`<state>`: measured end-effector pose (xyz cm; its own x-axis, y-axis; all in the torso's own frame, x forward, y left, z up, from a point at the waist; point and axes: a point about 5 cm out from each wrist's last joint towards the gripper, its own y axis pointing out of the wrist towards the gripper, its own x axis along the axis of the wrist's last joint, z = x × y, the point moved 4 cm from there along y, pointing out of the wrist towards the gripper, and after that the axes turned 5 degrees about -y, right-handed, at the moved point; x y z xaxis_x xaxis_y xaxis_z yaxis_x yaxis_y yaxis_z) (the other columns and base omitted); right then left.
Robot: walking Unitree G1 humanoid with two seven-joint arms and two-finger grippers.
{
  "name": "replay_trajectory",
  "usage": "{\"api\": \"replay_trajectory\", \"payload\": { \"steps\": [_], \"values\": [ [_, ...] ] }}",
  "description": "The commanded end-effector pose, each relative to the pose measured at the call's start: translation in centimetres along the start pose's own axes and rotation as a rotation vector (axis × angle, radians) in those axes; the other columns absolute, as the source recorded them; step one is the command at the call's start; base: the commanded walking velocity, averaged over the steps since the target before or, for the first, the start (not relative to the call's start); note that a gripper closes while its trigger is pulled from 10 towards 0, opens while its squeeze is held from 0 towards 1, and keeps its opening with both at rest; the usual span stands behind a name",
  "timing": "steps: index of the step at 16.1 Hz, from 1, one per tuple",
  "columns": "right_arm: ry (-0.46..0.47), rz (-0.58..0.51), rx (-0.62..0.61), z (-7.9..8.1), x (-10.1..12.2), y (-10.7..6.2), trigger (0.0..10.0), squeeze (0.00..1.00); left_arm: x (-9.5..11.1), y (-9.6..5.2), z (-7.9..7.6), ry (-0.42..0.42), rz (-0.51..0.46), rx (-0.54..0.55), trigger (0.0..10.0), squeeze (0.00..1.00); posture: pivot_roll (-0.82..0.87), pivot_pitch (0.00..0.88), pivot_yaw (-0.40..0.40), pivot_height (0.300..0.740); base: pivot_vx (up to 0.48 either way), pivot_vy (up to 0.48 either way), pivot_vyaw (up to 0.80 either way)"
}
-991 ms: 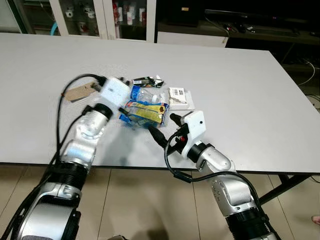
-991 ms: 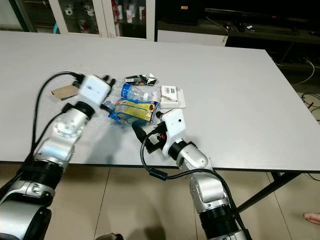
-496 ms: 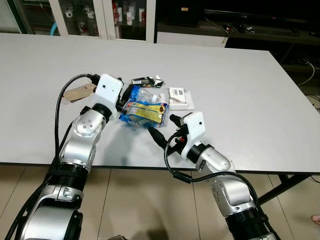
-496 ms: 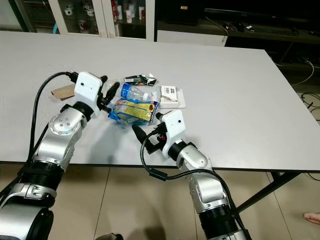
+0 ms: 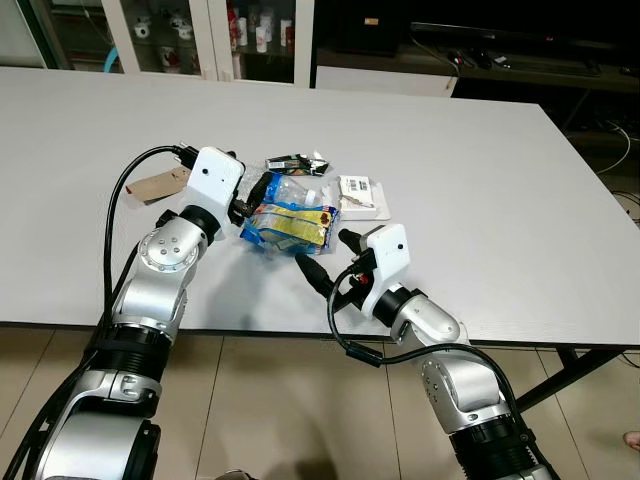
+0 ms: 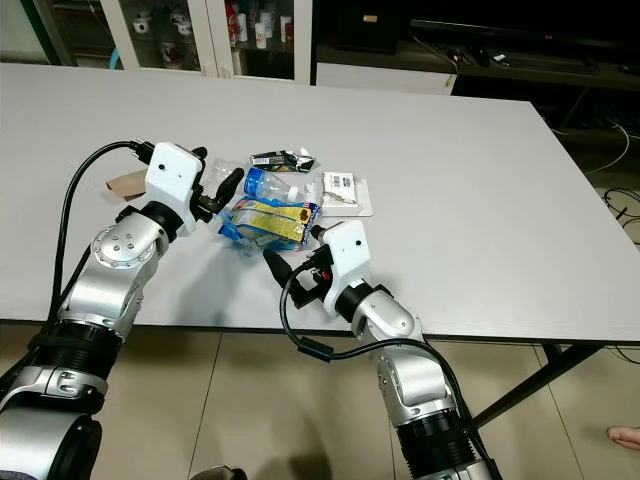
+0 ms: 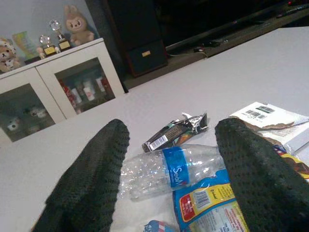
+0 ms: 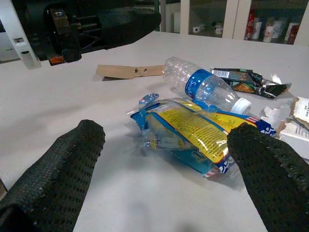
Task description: Picking trash to rubbish bin
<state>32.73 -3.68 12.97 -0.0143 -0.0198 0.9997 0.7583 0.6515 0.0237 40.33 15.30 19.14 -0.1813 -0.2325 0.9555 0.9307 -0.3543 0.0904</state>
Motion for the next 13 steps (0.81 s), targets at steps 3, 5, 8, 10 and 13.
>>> {"api": "replay_trajectory", "payload": {
  "steps": [3,5,8,10,13],
  "values": [
    [-0.014,-0.017,0.007,-0.06,0.34,0.06,10.0,0.0,0.33,0.01,-0.57,-0.078,-0.019,-0.006,10.0,1.0,-0.04,0.012,-0.037,0.74,0.0,0.0,0.0],
    [-0.014,-0.016,0.008,-0.08,0.3,0.03,10.0,0.0,0.36,0.01,-0.77,-0.098,-0.023,-0.013,10.0,1.0,-0.04,0.01,-0.038,0.74,0.0,0.0,0.0],
    [-0.015,-0.017,0.011,-0.06,0.35,0.06,10.0,0.0,0.4,-0.01,-0.89,-0.133,-0.024,-0.022,10.0,1.0,-0.04,0.01,-0.04,0.74,0.0,0.0,0.0],
    [-0.015,-0.017,0.013,-0.07,0.41,0.05,10.0,0.0,0.4,-0.14,-0.81,-0.125,-0.021,-0.026,10.0,1.0,-0.04,0.021,-0.044,0.74,0.0,0.0,0.0],
    [-0.016,0.004,0.035,-0.15,0.07,-0.37,10.0,0.0,-0.12,-0.69,-0.03,-0.1,0.003,-0.017,10.0,1.0,-0.04,0.04,-0.048,0.74,0.0,0.0,0.0]
  ]
}}
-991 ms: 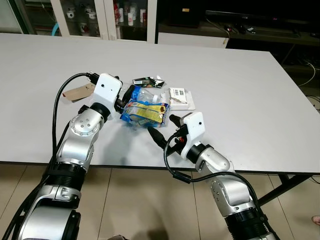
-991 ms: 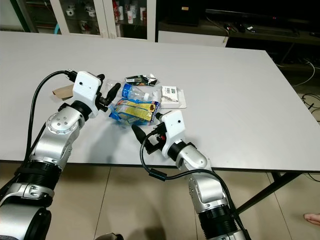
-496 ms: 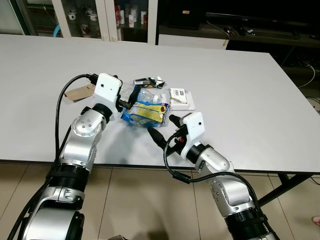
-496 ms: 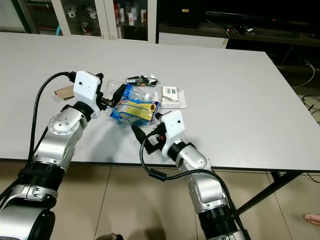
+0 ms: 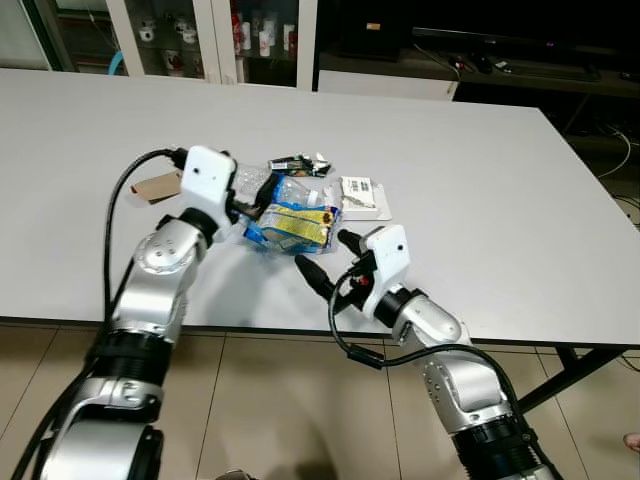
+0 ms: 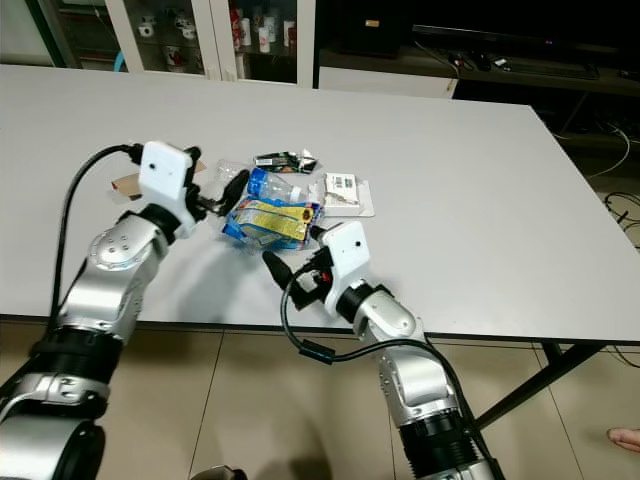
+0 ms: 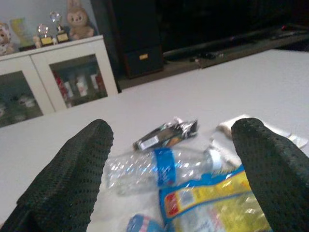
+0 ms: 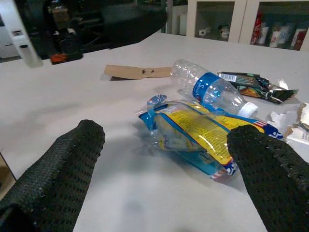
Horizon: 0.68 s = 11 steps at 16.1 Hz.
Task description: Picking trash to rubbish bin
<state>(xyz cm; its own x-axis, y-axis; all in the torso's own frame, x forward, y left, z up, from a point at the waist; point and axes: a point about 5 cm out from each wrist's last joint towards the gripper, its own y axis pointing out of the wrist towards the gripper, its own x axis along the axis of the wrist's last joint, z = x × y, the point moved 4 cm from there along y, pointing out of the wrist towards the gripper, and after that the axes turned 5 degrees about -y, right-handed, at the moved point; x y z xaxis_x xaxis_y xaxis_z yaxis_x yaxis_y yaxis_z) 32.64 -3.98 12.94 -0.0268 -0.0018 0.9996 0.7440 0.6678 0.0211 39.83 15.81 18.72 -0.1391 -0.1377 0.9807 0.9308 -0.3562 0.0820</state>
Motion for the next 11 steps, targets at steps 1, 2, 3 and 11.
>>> {"api": "replay_trajectory", "payload": {
  "steps": [1,2,3,11],
  "values": [
    [0.007,0.003,0.012,-0.1,0.1,-0.2,10.0,0.0,0.2,-0.1,-0.1,0.013,0.001,-0.009,10.0,1.0,-0.03,0.044,-0.05,0.74,0.0,0.0,0.0],
    [0.006,0.003,0.011,-0.2,0.1,-0.2,10.0,0.0,0.2,-0.1,0.0,0.013,0.002,-0.007,10.0,1.0,-0.03,0.045,-0.05,0.74,0.0,0.0,0.0],
    [0.005,0.004,0.005,-0.4,0.1,-0.3,10.0,0.0,0.2,-0.1,0.1,0.014,0.002,-0.003,10.0,1.0,-0.03,0.047,-0.049,0.74,0.0,0.0,0.0],
    [0.012,0.001,0.011,-0.3,0.1,-0.2,10.0,0.0,1.3,0.5,2.0,0.114,0.005,-0.028,10.0,0.0,-0.03,0.056,-0.045,0.74,0.0,0.0,0.0]
  ]
}}
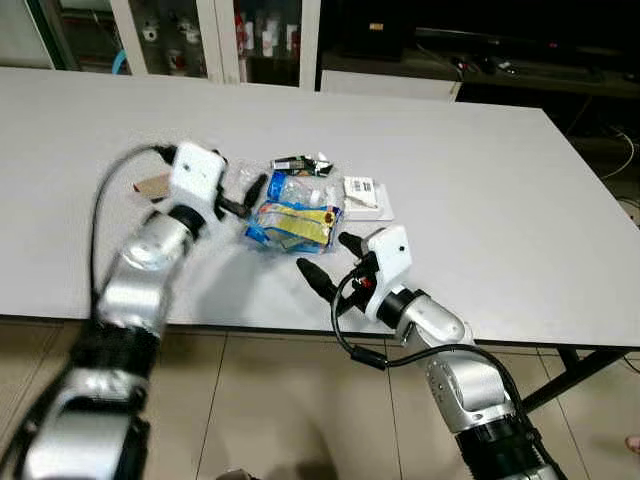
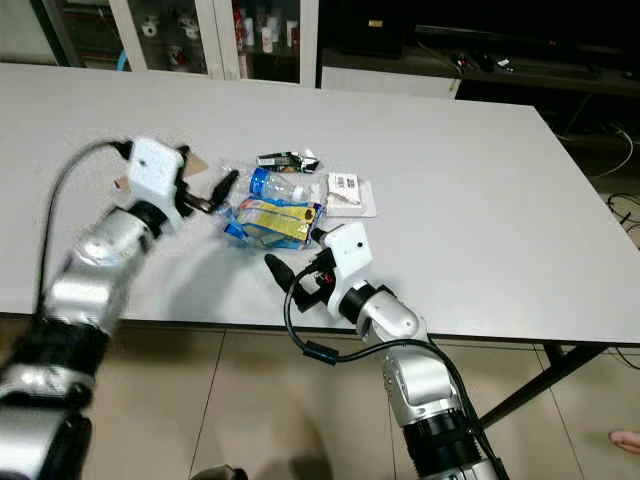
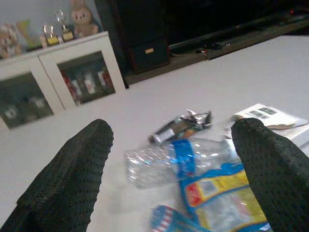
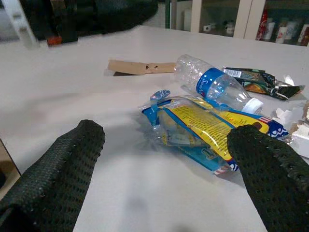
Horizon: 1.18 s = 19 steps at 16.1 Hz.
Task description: Picking trash to rubbish bin
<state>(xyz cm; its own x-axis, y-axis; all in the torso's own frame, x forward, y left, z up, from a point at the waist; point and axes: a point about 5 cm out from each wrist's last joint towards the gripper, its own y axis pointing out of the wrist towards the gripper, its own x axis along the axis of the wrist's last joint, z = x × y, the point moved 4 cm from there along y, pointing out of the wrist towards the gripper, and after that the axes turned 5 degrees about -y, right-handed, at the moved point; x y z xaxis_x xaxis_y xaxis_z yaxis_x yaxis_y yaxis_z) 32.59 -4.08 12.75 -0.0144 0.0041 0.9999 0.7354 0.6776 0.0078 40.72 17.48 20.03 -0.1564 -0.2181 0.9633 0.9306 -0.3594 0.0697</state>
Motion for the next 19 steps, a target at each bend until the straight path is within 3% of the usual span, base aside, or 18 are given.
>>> {"api": "replay_trajectory", "payload": {
  "steps": [1,3,4,6,9,12,14,16,19],
  "values": [
    [0.009,-0.011,-0.003,-0.2,0.3,-0.1,10.0,0.0,0.5,0.3,0.7,0.044,0.004,-0.019,10.0,0.0,-0.03,0.057,-0.044,0.74,0.0,0.0,0.0],
    [0.012,-0.011,-0.005,-0.1,0.2,-0.1,10.0,0.0,1.4,0.8,1.6,0.071,0.03,-0.122,10.0,0.0,-0.03,0.061,-0.036,0.74,0.0,0.0,0.0],
    [0.018,-0.012,-0.006,0.0,0.2,-0.1,10.0,0.0,0.7,0.5,0.7,0.07,0.1,-0.298,10.0,0.0,-0.03,0.061,-0.034,0.74,0.0,0.0,0.0],
    [0.02,-0.013,-0.005,0.1,0.1,-0.1,10.0,0.0,-0.6,-0.2,0.5,0.066,0.214,-0.442,10.0,0.0,-0.04,0.066,-0.027,0.74,0.0,0.0,0.0],
    [0.026,-0.017,-0.009,0.2,0.1,-0.3,10.0,0.0,-0.6,-1.1,1.0,-0.052,0.296,-0.589,10.0,0.0,-0.05,0.066,-0.024,0.74,0.0,0.0,0.0],
    [0.025,-0.02,-0.012,0.0,0.2,-0.3,10.0,0.0,-1.0,-1.0,1.6,-0.052,0.343,-0.561,10.0,0.0,-0.06,0.064,-0.018,0.74,0.0,0.0,0.0],
    [0.024,-0.021,-0.017,-0.1,0.3,-0.4,10.0,0.0,-0.7,-1.1,1.2,-0.068,0.35,-0.619,10.0,0.0,-0.06,0.062,-0.019,0.74,0.0,0.0,0.0],
    [0.023,-0.02,-0.015,0.0,0.3,-0.4,10.0,0.0,-0.8,-1.2,1.0,-0.027,0.389,-0.665,10.0,0.0,-0.06,0.061,-0.019,0.74,0.0,0.0,0.0],
    [0.025,-0.02,-0.014,0.1,0.2,-0.5,10.0,0.0,-1.5,-0.8,0.6,0.149,0.466,-0.666,10.0,0.0,-0.06,0.058,-0.015,0.74,0.0,0.0,0.0]
  ]
}}
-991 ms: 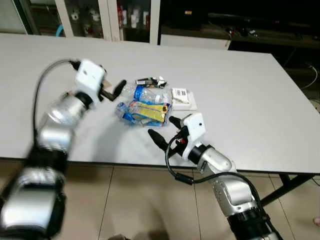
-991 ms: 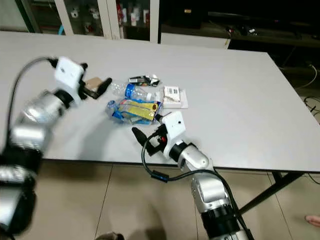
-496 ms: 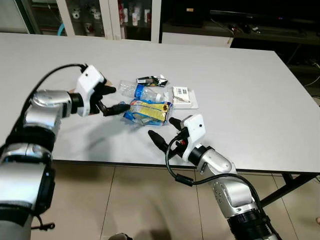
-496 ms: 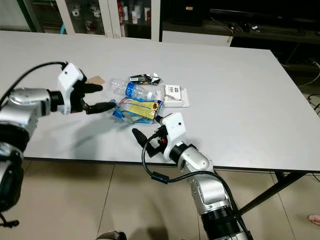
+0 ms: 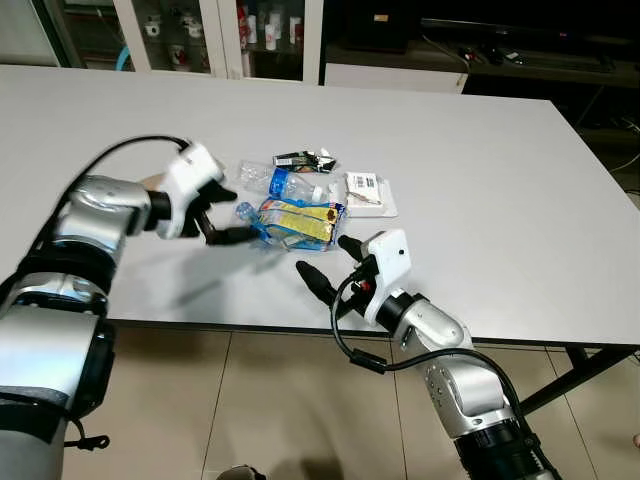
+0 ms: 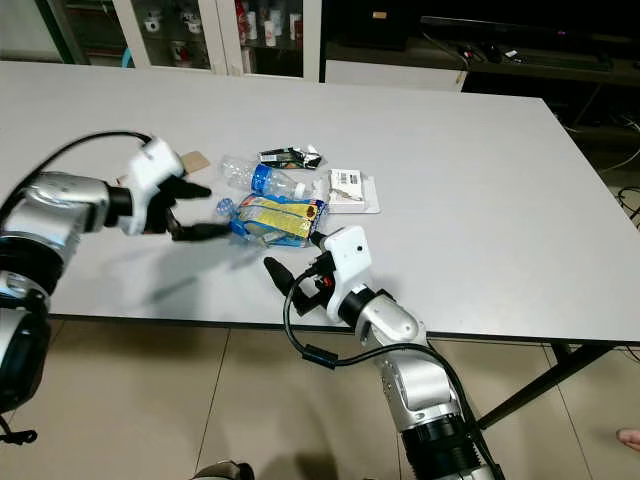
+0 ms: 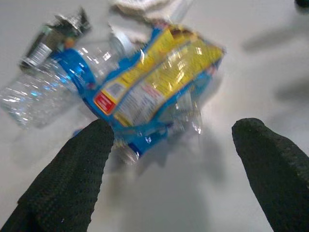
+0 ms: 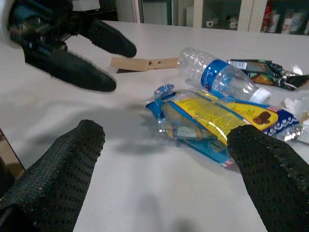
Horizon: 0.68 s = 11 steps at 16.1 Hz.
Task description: Picking trash to rubbish bin
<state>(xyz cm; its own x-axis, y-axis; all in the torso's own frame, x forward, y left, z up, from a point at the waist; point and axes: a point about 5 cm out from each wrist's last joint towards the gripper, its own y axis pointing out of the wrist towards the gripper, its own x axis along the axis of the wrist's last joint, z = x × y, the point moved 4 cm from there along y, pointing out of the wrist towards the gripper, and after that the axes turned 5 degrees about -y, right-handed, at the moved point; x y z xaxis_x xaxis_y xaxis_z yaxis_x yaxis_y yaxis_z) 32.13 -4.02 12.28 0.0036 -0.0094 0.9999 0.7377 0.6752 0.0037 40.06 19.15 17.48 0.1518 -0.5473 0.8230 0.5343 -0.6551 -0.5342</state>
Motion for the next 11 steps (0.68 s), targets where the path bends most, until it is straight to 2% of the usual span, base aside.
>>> {"api": "replay_trajectory", "payload": {
  "steps": [1,2,3,6,8,11],
  "values": [
    [0.004,-0.025,-0.01,-0.2,0.7,-0.2,10.0,0.0,1.2,-0.2,0.3,0.092,0.039,-0.011,10.0,0.0,-0.06,0.059,-0.014,0.74,0.0,0.0,0.0],
    [0.006,-0.026,-0.008,0.0,0.7,-0.3,10.0,0.0,0.6,0.4,0.1,0.156,0.101,-0.001,10.0,0.0,-0.06,0.061,-0.012,0.74,0.0,0.0,0.0],
    [0.01,-0.026,-0.005,0.2,0.6,-0.3,10.0,0.0,0.5,1.1,-0.2,0.204,0.122,0.01,10.0,0.0,-0.06,0.064,-0.008,0.74,0.0,0.0,0.0],
    [0.022,-0.025,-0.004,0.9,0.3,-0.7,10.0,0.0,2.3,2.6,0.1,0.365,0.078,0.135,10.0,0.0,-0.08,0.087,0.005,0.74,0.0,0.0,0.0],
    [0.034,-0.023,-0.009,1.2,0.3,-0.9,10.0,0.0,3.6,3.4,0.2,0.379,0.023,0.198,10.0,0.0,-0.09,0.103,0.014,0.74,0.0,0.0,0.0],
    [0.045,-0.021,-0.02,1.3,0.2,-1.3,10.0,0.0,3.9,4.5,-0.4,0.42,0.024,0.204,10.0,0.0,-0.1,0.134,0.023,0.74,0.0,0.0,0.0]
  ]
}}
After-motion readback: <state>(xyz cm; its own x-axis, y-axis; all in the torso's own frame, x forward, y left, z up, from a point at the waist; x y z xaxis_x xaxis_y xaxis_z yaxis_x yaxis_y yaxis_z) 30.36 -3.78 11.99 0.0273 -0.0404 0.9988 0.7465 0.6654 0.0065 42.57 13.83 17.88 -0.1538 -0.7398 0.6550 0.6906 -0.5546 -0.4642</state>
